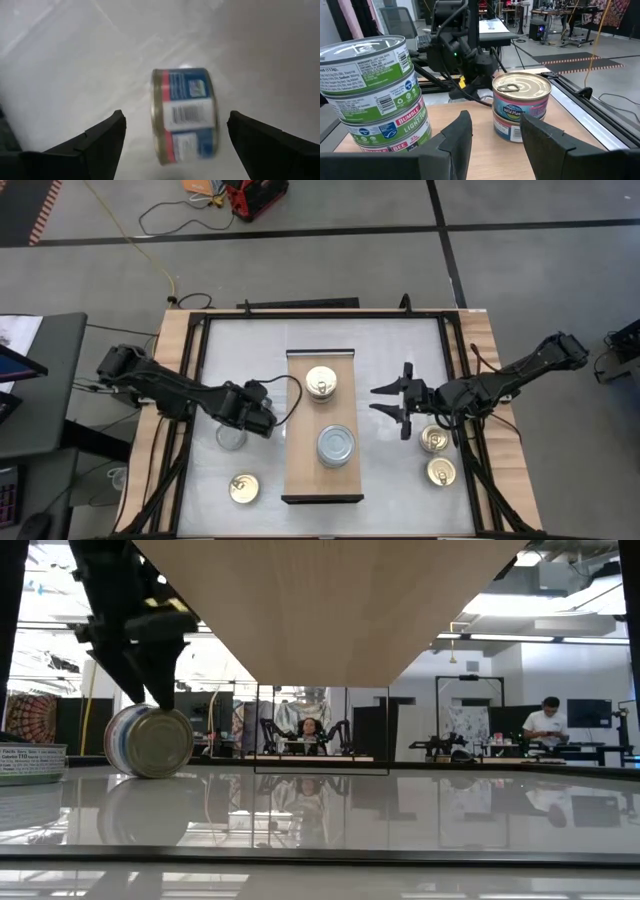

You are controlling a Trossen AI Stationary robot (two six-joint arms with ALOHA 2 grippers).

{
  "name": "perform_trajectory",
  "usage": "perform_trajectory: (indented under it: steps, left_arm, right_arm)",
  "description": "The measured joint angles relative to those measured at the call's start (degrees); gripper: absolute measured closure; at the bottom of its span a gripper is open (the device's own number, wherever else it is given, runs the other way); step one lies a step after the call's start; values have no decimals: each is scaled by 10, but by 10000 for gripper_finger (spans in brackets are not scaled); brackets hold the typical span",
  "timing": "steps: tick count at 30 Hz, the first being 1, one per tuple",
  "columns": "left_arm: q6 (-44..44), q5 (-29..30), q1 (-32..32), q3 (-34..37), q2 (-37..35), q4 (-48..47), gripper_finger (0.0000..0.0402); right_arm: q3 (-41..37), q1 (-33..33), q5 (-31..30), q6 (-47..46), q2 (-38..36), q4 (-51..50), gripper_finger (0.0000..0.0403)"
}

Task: Stack canned seafood by type on shelf
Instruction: Stack the blue tuna can on top of the stacked blue tuna cans on the shelf

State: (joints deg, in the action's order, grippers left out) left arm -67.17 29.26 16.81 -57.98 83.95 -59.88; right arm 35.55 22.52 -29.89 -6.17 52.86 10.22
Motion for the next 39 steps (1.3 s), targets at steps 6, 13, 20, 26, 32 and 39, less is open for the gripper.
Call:
perform_trajectory:
  steps: [6, 13, 20, 26, 32, 39]
  left_arm:
    - [50, -4, -13, 0, 7, -8, 73]
    - [66, -64, -27, 40, 4, 44, 116]
    - [84, -62, -26, 47, 3, 57, 164]
    - [126, -36, -6, 47, 4, 59, 213]
    - [144, -21, 26, 48, -18, 25, 213]
    - [125, 8, 68, 47, -147, -17, 213]
  right_arm:
    - [0, 13, 0, 3, 0, 0, 207]
    - [0, 25, 0, 6, 0, 8, 207]
    - [0, 34, 0, 6, 0, 8, 207]
    - [0, 34, 0, 6, 0, 8, 207]
    - [0, 34, -1, 2, 0, 7, 207]
    - [0, 34, -1, 4, 0, 6, 207]
